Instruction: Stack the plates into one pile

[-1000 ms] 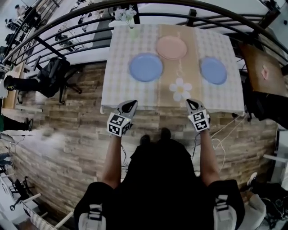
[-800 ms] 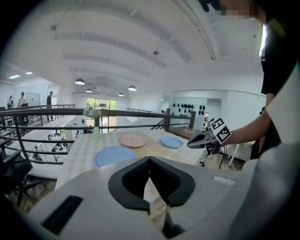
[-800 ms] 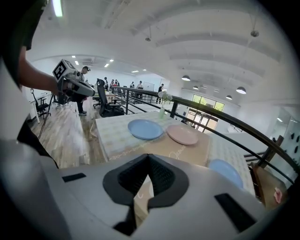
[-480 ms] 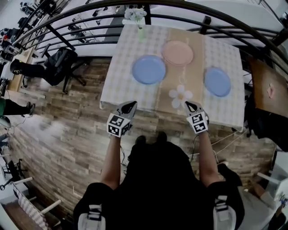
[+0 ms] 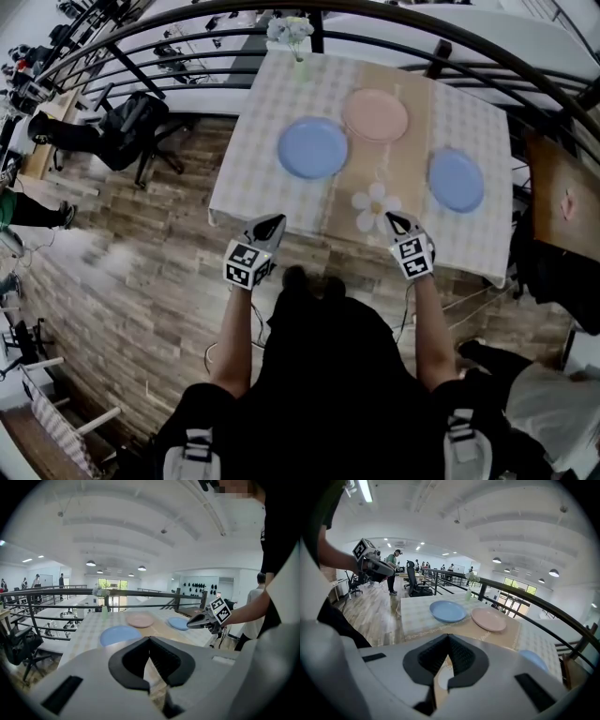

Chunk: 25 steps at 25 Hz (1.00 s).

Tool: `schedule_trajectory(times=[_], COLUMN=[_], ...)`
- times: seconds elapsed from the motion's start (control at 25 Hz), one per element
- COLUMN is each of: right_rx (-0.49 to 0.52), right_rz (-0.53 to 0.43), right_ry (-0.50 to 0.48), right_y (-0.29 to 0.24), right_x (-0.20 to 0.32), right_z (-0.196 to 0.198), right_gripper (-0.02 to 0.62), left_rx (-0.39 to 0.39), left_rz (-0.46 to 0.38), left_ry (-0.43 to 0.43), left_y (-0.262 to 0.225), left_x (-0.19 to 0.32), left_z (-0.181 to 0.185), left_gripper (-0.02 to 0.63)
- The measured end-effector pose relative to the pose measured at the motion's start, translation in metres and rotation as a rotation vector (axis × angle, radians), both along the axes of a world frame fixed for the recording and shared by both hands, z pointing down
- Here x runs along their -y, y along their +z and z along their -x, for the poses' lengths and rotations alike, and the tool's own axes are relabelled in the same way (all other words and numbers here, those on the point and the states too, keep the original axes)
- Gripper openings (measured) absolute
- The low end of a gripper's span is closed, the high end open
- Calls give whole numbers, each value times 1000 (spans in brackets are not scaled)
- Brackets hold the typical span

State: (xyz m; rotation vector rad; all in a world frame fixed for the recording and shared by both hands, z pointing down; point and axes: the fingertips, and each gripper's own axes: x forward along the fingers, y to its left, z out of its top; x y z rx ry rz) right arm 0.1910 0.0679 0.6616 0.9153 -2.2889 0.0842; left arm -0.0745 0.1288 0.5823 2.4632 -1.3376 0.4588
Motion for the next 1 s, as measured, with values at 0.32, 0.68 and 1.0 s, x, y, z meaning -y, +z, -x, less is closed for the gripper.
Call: schedule_trajectory(times=[0.32, 0.68, 1.0], right_rx=[-6, -12, -20], right_rz=[4, 9, 14], right_ry=[28, 83, 93], right_y=[3, -4, 4], right_x=[15, 44, 71], right_z=[12, 38, 83], right_gripper=[-2, -2, -2], left_rx=[-8, -19, -33], left_rz=[-8, -12, 1], left_ry=[27, 78, 101], left_y=[-2, -8, 2], left_x=[28, 74, 109], left_z=[12, 38, 75], left_gripper=[3, 3, 3])
